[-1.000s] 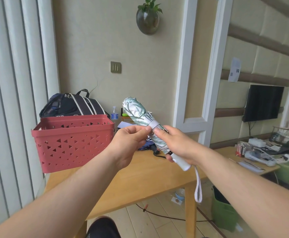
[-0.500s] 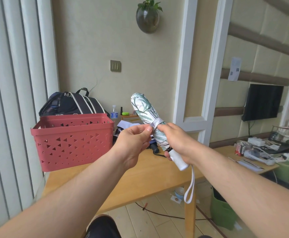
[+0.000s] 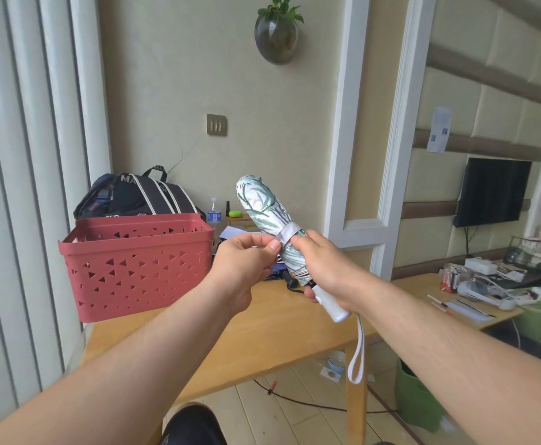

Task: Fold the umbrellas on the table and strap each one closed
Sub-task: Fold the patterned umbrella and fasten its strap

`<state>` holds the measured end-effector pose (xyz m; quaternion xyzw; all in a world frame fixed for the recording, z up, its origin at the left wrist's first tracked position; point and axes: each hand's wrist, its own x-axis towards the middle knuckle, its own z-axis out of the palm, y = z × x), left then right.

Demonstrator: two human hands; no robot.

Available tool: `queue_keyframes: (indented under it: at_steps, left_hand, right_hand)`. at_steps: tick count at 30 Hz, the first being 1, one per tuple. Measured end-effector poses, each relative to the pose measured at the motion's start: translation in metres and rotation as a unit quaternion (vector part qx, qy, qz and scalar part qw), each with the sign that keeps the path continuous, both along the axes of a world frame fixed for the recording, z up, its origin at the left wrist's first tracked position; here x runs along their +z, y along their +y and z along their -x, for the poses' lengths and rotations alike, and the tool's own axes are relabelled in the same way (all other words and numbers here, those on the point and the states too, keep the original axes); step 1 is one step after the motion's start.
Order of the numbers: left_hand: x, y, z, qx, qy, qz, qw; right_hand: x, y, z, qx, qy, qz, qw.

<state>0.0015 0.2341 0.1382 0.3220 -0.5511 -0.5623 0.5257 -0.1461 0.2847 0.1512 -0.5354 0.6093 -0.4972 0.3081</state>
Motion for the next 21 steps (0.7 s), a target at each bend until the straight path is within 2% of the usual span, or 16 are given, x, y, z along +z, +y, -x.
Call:
queue_keyframes:
  at_steps: [2,6,10,14,19,21]
  left_hand:
    - [-0.001,-0.001,0.000,0.017,-0.010,0.003,1.000]
    - [-0.002,-0.004,0.000,0.046,-0.039,0.014,0.998]
    - [-0.002,-0.006,-0.001,0.044,-0.046,0.029,0.998]
    - [-0.002,-0.008,-0.001,0.073,-0.079,0.041,0.993]
    - [0.004,-0.007,-0.006,0.031,-0.117,0.030,0.992]
    - [0.004,-0.006,-0.011,-0.015,-0.116,0.023,0.993]
  right_hand:
    - [-0.002,0.001,-0.002,-0.008,0.019,0.014,1.000]
    - [-0.001,0.004,-0.003,-0.042,0.132,0.048,0.989]
    - [-0.002,0.006,-0.003,-0.031,0.104,0.034,0.994]
    - [-0.002,0.005,-0.005,-0.051,0.168,0.054,0.983]
    - [0.002,0.010,0.000,-0.062,0.260,0.045,0.963]
    - [0.003,0.013,0.002,-0.048,0.237,0.030,0.970]
